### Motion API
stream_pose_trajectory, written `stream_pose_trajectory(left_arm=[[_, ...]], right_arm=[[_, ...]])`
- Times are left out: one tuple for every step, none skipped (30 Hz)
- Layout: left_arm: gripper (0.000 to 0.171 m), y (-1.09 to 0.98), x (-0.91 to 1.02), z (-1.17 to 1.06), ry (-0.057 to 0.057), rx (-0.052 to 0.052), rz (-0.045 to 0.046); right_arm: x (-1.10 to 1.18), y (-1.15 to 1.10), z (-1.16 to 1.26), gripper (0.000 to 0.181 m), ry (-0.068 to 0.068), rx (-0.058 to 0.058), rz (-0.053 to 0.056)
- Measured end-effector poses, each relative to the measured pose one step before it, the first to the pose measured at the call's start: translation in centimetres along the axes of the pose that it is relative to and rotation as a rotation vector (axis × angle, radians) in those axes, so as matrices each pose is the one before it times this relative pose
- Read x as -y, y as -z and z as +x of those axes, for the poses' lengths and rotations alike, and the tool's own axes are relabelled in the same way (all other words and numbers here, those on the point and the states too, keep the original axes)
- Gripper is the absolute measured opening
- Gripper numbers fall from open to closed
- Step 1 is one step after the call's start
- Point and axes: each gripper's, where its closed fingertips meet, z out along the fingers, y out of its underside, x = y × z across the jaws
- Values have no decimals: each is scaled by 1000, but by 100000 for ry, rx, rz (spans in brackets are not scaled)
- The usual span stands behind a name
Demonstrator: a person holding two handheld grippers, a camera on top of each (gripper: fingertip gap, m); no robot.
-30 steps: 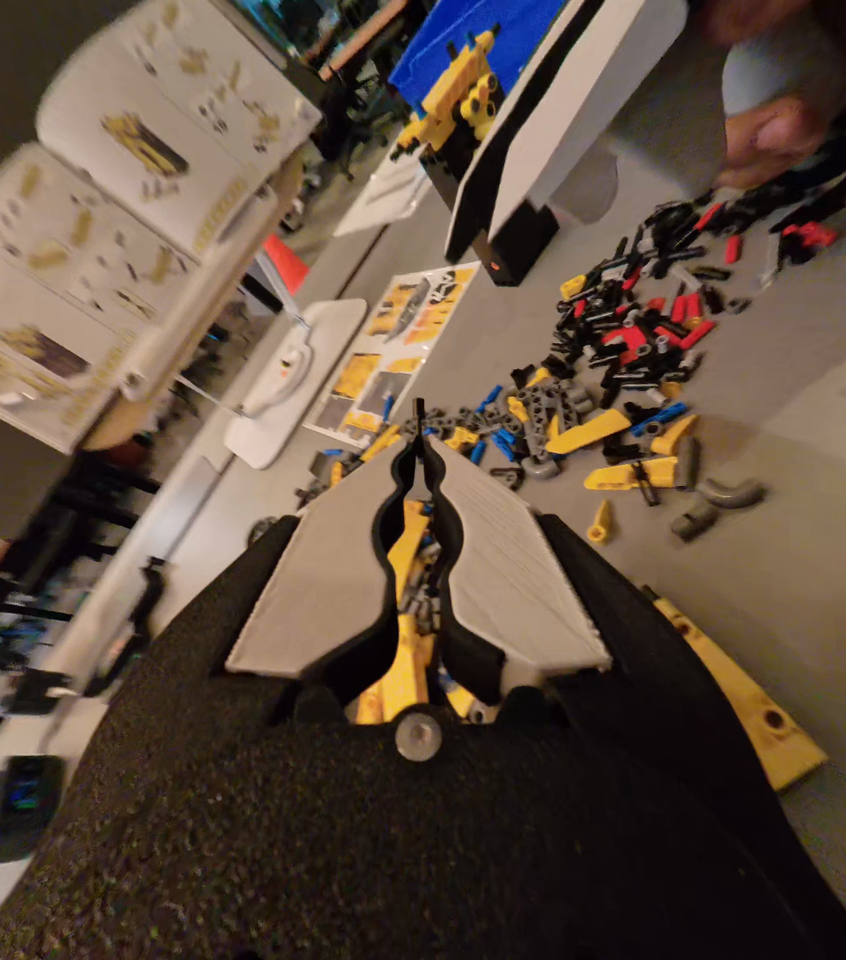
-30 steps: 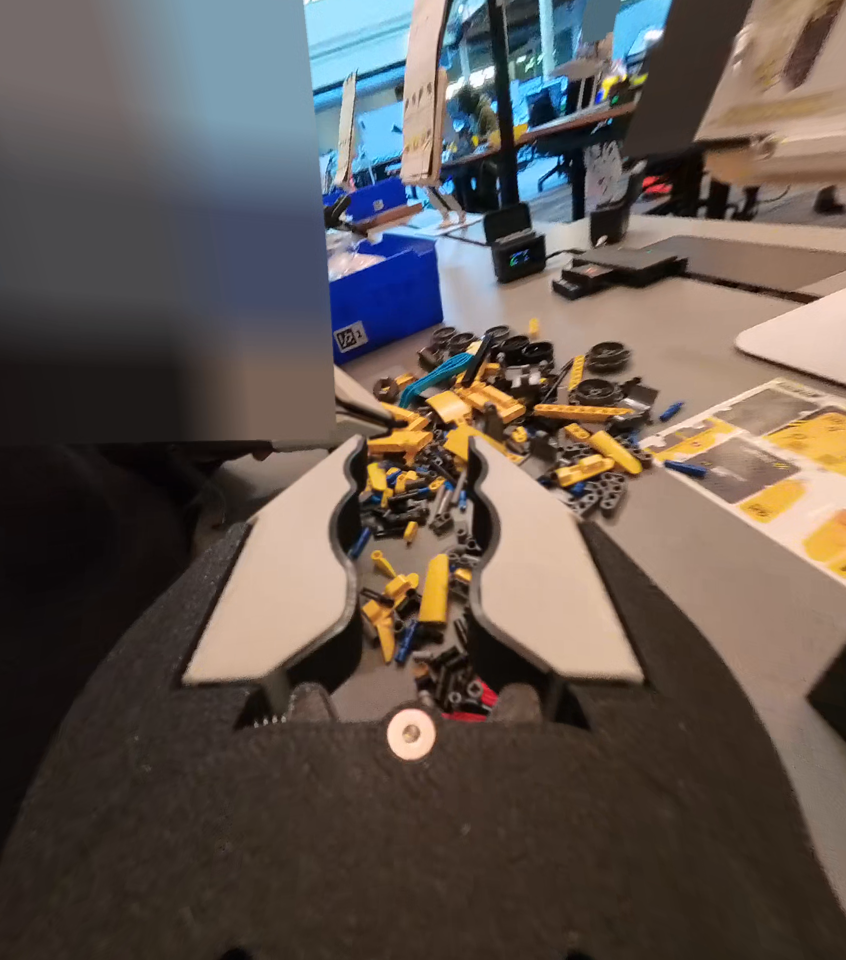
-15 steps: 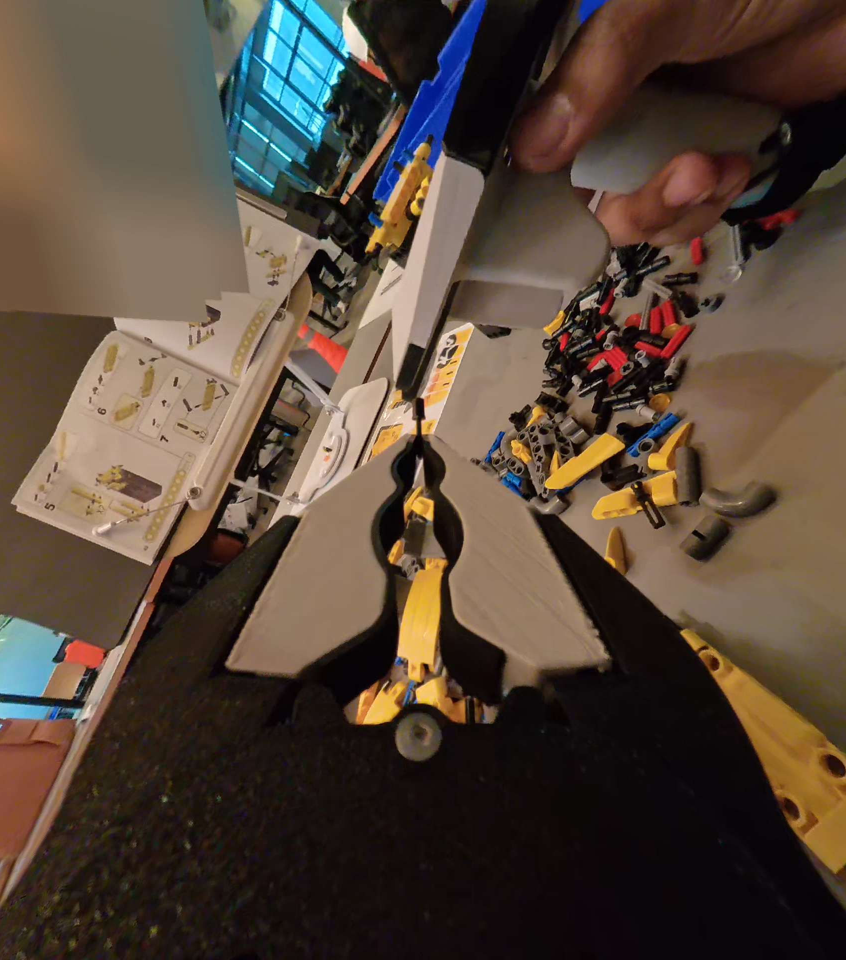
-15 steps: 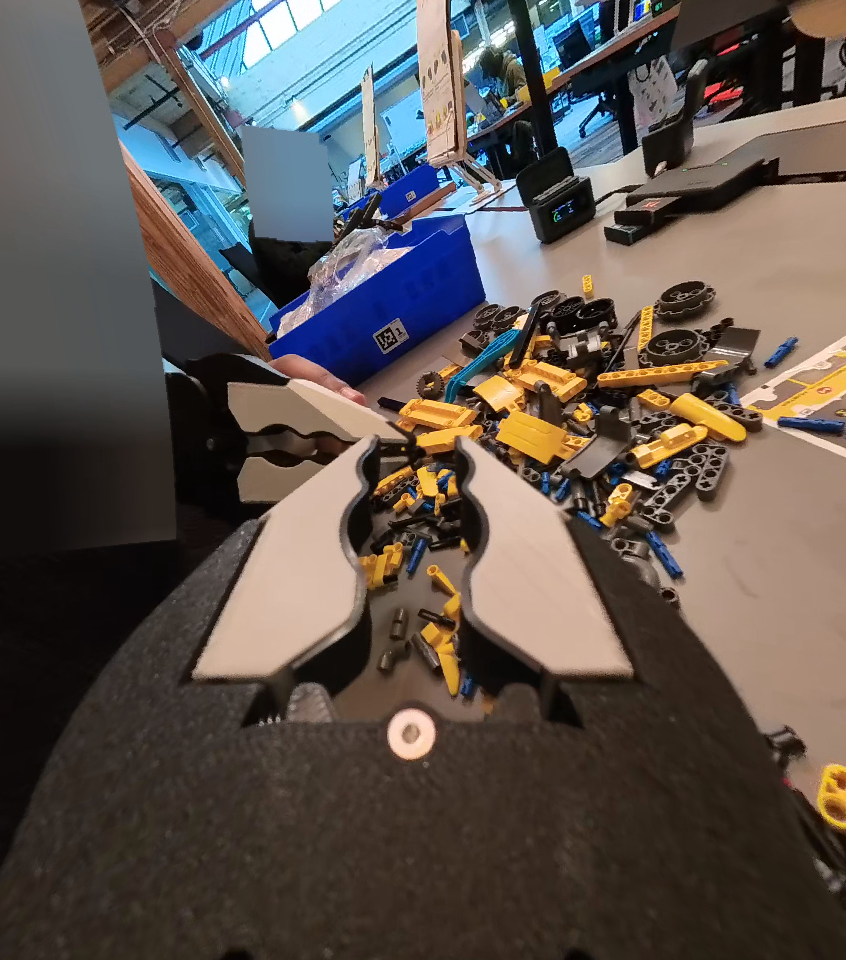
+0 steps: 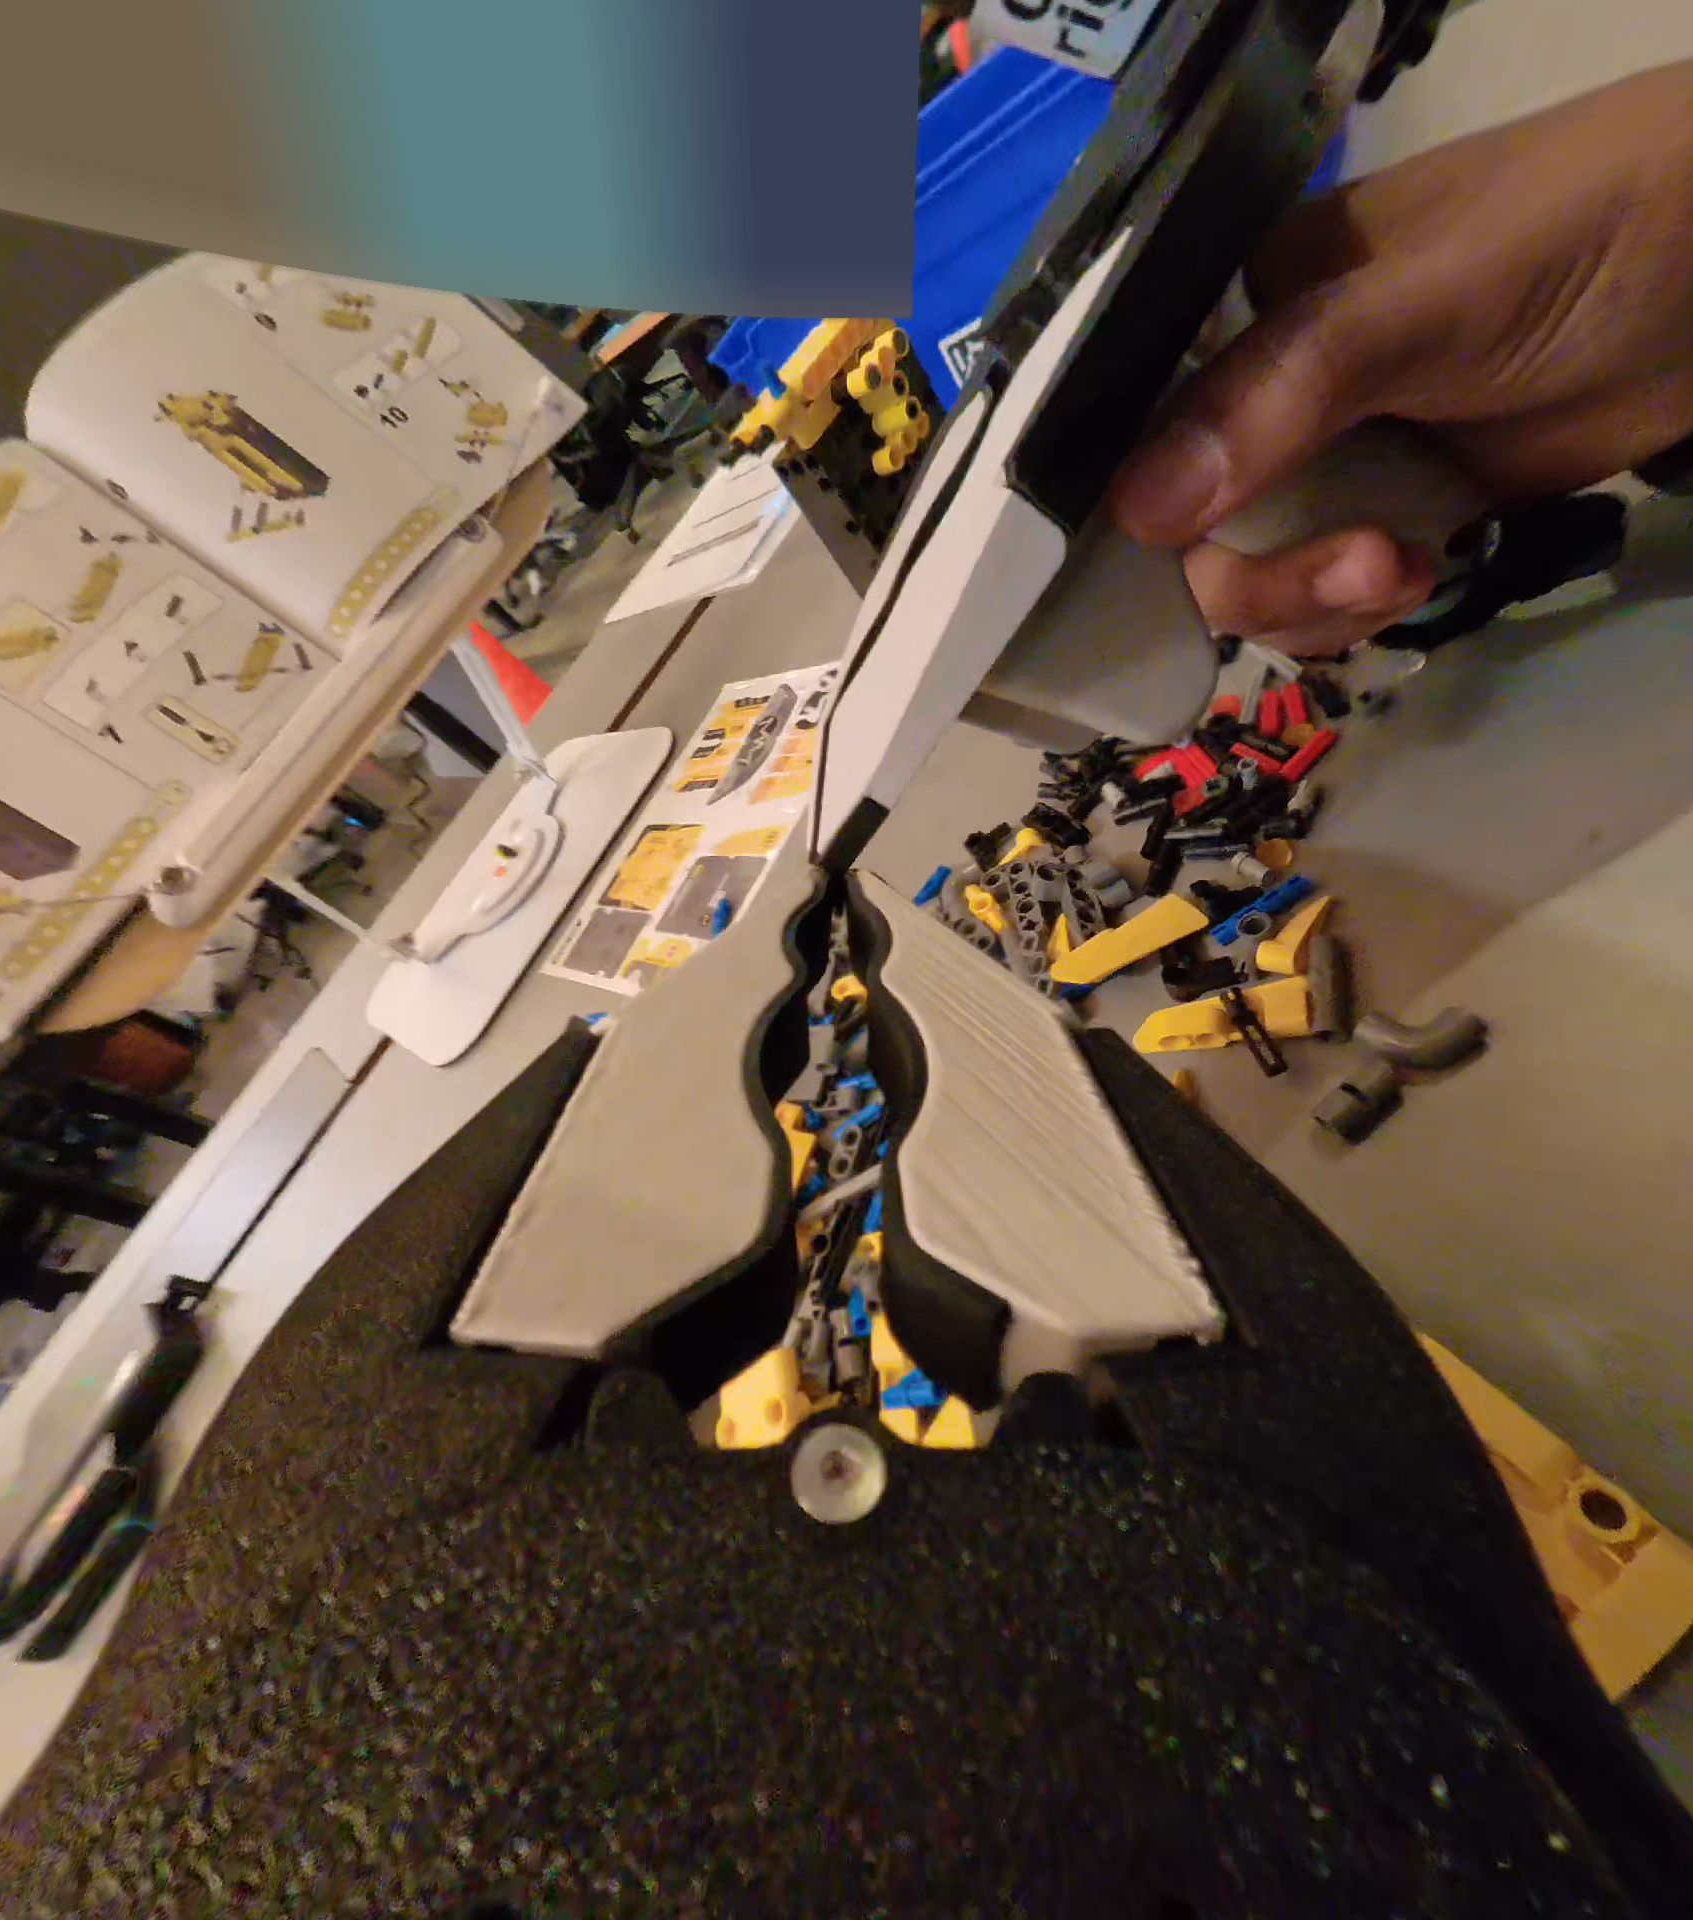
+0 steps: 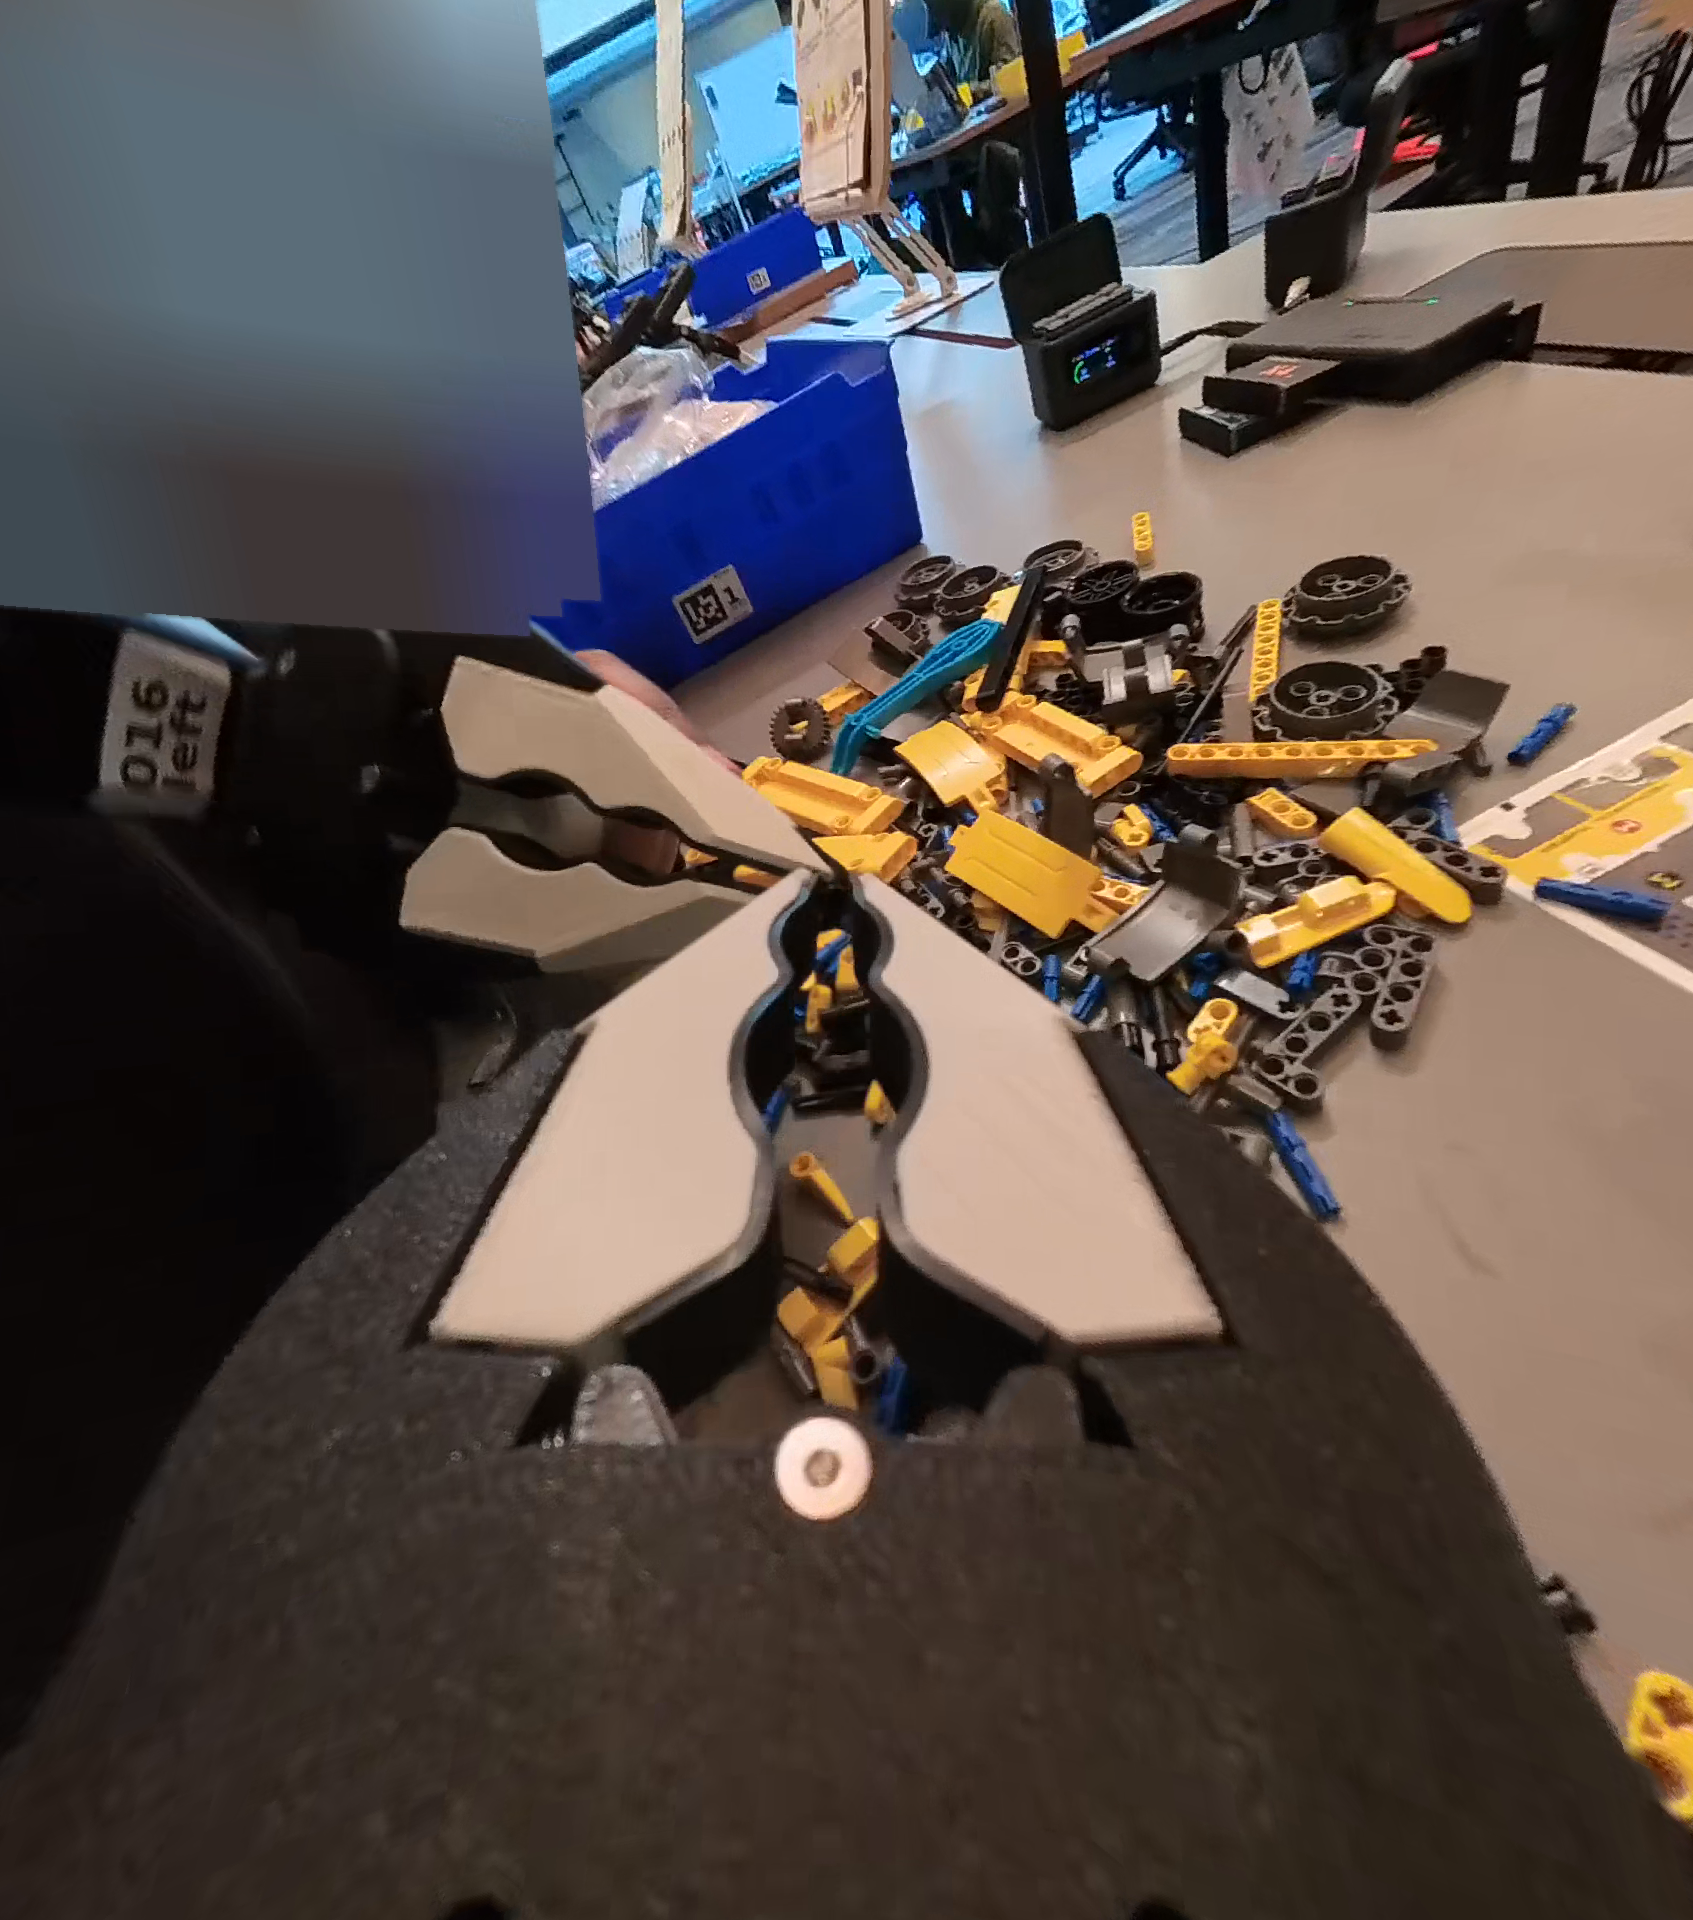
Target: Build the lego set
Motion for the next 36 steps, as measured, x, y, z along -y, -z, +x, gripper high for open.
stream_pose_trajectory(left_arm=[[1, 20, -43, -29, 2525, -1269, 446], [1, 16, -35, -18, 2143, -1144, 302], [1, 18, -26, -25, 1636, -802, 228], [1, 10, -34, -15, 1192, -534, 107], [1, 7, -31, -16, 822, -340, 49], [1, 13, -38, -31, 642, -204, 22], [1, -7, -44, -15, 704, -250, -22], [1, -19, -55, -9, 771, -374, -82], [1, -12, -49, 8, 793, -459, -40], [1, -15, -27, -10, 851, -393, 88], [2, -23, -40, -3, 960, -449, 77], [2, -37, -57, 16, 937, -444, -11], [3, -30, -55, -33, 941, -189, -28], [4, -35, -74, -32, 972, -236, -84], [4, -34, -76, 4, 962, -562, -179], [5, -17, -71, 10, 934, -628, -106], [5, -9, -85, 19, 799, -707, -243], [6, -28, -127, -32, 548, -267, -481], [6, -19, -146, -68, 221, 57, -647], [7, -13, -125, -76, 11, 127, -512], [7, 9, -74, -60, 138, 72, -194], [7, 3, -33, -28, 465, -158, -69], [8, 12, -1, -25, 684, -270, 28], [8, 18, 23, -32, 881, -302, 237], [8, 26, 27, -26, 1101, -384, 252], [8, 26, 33, -34, 1335, -495, 226], [8, 26, 39, -33, 1386, -538, 278], [9, 49, 36, -64, 1365, -389, 316], [9, 47, 43, -76, 1352, -309, 342], [9, 55, 50, -94, 1306, -285, 332], [9, 55, 38, -82, 1180, -303, 344], [10, 49, 44, -61, 955, -376, 296], [10, 59, 52, -52, 763, -241, 366], [10, 68, 80, -51, 709, -170, 494], [10, 61, 94, -51, 738, -199, 505], [10, 56, 64, -50, 791, -236, 422]], right_arm=[[11, -73, 17, 5, -105, 333, 172], [5, -50, 13, 5, -384, 593, 266], [7, -46, 2, 5, -585, 725, 297], [-3, -33, 7, 5, -666, 724, 289], [-8, -41, 6, 5, -595, 631, 203], [-7, -46, 27, 5, -431, 494, 139], [-1, -38, 25, 5, -248, 310, 74], [-19, -30, 29, 5, -53, 149, -33], [-31, -30, 37, 5, 56, 81, -92], [-16, -18, 35, 5, 22, 92, -50], [-27, -11, 33, 5, -57, 76, -42], [-41, 9, 42, 5, -53, 56, -145], [-57, 6, 30, 5, 6, 47, -216], [-69, 27, 39, 5, -4, 28, -218], [-63, 16, 32, 5, -103, 46, -199], [-63, 31, 15, 5, -148, 107, -150], [-13, 38, 0, 5, -116, 187, 15], [23, 34, -19, 5, -154, 253, 230], [51, 45, -12, 5, -198, 261, 336], [36, 39, 16, 4, -185, 116, 270], [22, 43, 67, 4, -190, -82, 166], [-9, 48, 68, 4, -236, -133, 119], [3, 40, 76, 4, -265, -124, 153], [22, 44, 71, 4, -251, -133, 246], [15, 41, 75, 4, -233, -115, 262], [10, 37, 67, 4, -213, -125, 159], [-31, 33, 89, 4, -164, -234, -5], [-53, 17, 105, 4, -126, -323, -118], [-51, 16, 95, 4, -140, -260, -106], [-27, 2, 71, 4, -187, -119, -18], [-13, 3, 38, 4, -195, -4, 63], [-11, -6, 34, 4, -188, 48, 58], [-26, -3, 26, 4, -186, 49, -27], [-46, -15, 58, 4, -200, -29, -111], [-66, -19, 70, 5, -249, -91, -213], [-77, -20, 74, 5, -282, -99, -230]])
